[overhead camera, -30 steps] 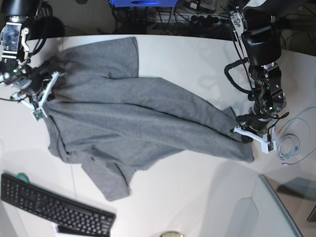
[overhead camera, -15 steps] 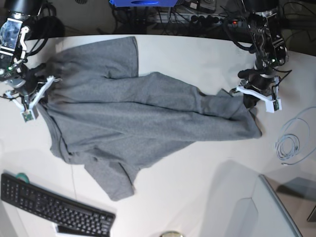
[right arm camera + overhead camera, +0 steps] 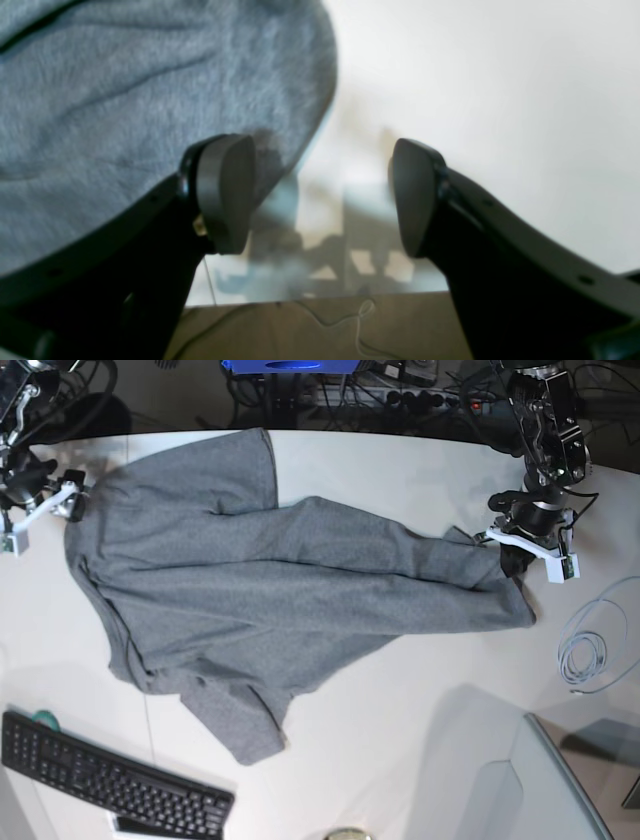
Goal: Layout the t-shirt on the table in an organized manner, then fold the t-shirt properly
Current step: 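Hold the shirt with both grippers and stretch it between them, then lift the shirt with both grippers and lay it flat on the table, then release the shirt and smooth its collar edge with both grippers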
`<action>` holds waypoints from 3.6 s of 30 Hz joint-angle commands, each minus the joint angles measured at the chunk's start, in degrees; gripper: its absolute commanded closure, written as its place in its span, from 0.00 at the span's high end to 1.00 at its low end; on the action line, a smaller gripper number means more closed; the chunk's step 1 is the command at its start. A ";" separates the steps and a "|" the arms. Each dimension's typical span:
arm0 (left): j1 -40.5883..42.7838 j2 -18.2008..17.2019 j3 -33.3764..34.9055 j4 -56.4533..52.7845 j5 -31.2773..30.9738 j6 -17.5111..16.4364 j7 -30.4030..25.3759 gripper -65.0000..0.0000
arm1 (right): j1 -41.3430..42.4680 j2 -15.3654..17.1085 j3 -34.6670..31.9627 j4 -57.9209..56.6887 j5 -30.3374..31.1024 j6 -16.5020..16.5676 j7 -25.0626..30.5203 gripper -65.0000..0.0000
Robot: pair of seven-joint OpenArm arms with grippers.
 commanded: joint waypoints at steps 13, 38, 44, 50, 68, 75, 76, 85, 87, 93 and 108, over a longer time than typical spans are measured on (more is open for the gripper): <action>-0.72 -0.58 -0.13 1.22 -0.41 -0.27 -1.34 0.00 | 2.97 0.79 -1.81 -6.76 0.73 4.84 -0.63 0.00; -40.64 -6.47 19.91 -6.08 15.24 -0.27 17.82 0.00 | 40.60 13.53 -18.96 -11.77 -14.39 4.84 -3.88 0.00; -60.51 -3.13 22.55 -23.75 15.86 -0.27 13.34 0.00 | 58.97 15.12 -19.40 -23.38 -23.98 4.84 3.06 0.00; -75.19 -2.16 21.76 -25.86 15.24 -0.27 12.90 0.00 | 72.51 20.04 -24.14 -22.14 -25.12 4.84 2.89 0.00; -26.13 -5.15 14.72 24.51 15.24 -0.45 29.43 0.00 | 27.68 12.13 -14.83 12.40 -24.94 4.84 -5.64 0.00; -7.32 -2.77 14.55 13.79 15.86 -0.45 12.55 0.00 | 16.42 4.21 -6.65 -0.69 -24.94 4.84 3.68 0.00; -6.09 -2.77 14.55 12.12 15.86 -0.45 11.41 0.00 | 15.90 4.04 -6.12 -2.10 -24.94 4.84 3.68 0.00; -0.64 -2.86 14.55 7.28 15.86 -0.45 6.39 0.00 | 14.84 4.39 -2.43 -7.64 -25.12 4.84 3.77 0.00; 0.33 -2.86 14.55 7.28 15.86 -0.36 6.13 0.00 | 14.75 4.48 -2.52 -7.64 -25.21 4.84 3.77 0.00; 2.18 -2.86 14.55 7.02 15.86 -0.36 6.13 0.00 | 14.75 6.06 -2.52 -7.64 -25.21 4.84 3.68 0.01; 8.42 -2.07 8.31 16.16 15.24 -0.27 6.39 0.59 | 8.78 6.32 -2.69 4.23 -24.94 0.05 3.42 0.55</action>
